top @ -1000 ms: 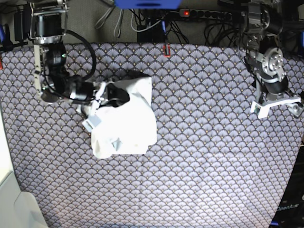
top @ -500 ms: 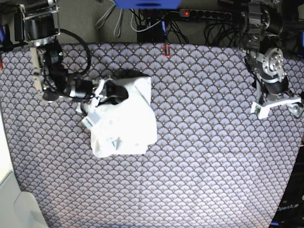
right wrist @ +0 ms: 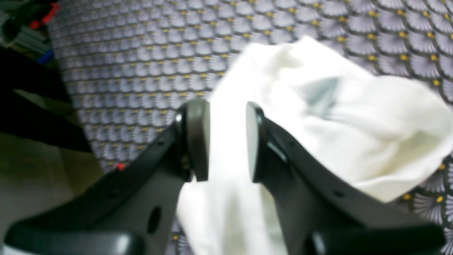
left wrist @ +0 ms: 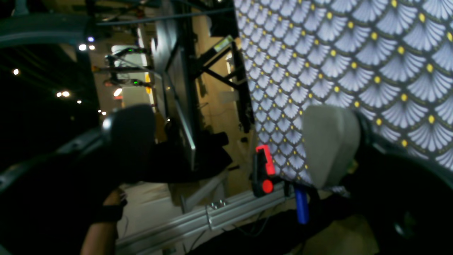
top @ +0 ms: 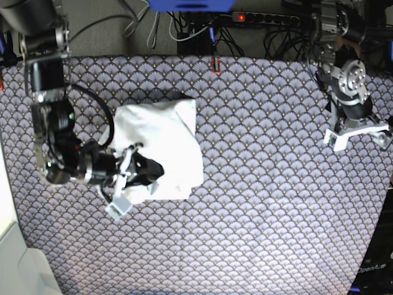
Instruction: Fold the T-shirt properly
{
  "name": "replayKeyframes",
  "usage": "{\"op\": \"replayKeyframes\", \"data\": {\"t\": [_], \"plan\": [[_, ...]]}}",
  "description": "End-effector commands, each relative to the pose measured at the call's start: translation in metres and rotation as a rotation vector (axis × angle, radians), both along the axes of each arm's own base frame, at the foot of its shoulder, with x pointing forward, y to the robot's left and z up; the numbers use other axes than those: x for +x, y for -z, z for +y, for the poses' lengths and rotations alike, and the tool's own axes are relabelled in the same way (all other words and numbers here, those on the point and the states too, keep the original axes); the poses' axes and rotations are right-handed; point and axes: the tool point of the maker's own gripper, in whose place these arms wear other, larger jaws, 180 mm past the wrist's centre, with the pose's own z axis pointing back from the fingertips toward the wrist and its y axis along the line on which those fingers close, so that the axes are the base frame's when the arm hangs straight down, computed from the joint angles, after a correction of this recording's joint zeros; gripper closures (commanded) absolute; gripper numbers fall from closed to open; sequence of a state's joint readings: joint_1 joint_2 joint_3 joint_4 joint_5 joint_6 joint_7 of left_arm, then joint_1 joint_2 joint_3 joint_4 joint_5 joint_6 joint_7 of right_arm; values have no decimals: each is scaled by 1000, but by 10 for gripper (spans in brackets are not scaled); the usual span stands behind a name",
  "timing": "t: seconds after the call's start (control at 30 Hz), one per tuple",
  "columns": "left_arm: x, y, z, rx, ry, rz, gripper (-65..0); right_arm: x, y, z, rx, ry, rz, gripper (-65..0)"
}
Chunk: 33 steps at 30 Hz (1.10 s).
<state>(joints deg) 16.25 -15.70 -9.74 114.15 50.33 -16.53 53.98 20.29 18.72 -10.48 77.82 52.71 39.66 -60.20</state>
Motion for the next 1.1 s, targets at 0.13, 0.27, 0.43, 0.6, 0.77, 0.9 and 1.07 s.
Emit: {"op": "replayKeyframes", "data": {"t": [0.13,0.27,0.43,0.6,0.77,0.9,1.07], "plan": [[1,-15,6,34,-12,-39,-650,32,12,-18,-14,71,-3,-181],[-3,-11,7,36,-12,-24,-650,35,41,-33,-64,127,21,-181],[-4,-11,7,39,-11,-22,-650,38,68,-54,-113,190,36,-181],[-4,-11,7,39,-11,-22,-650,48,44,-65,-135,186,-49,-180],[-1,-13,7,38,-3,-30,-650,54,-9,-83,-172,198,-171,-180],[0,-13,6,36,1,-32,-650,41,-39,-112,-234,256,-230,-180],[-1,-8,1,-22,11,-30,-650,-5,-52,-157,-350,369,-271,-180]]}}
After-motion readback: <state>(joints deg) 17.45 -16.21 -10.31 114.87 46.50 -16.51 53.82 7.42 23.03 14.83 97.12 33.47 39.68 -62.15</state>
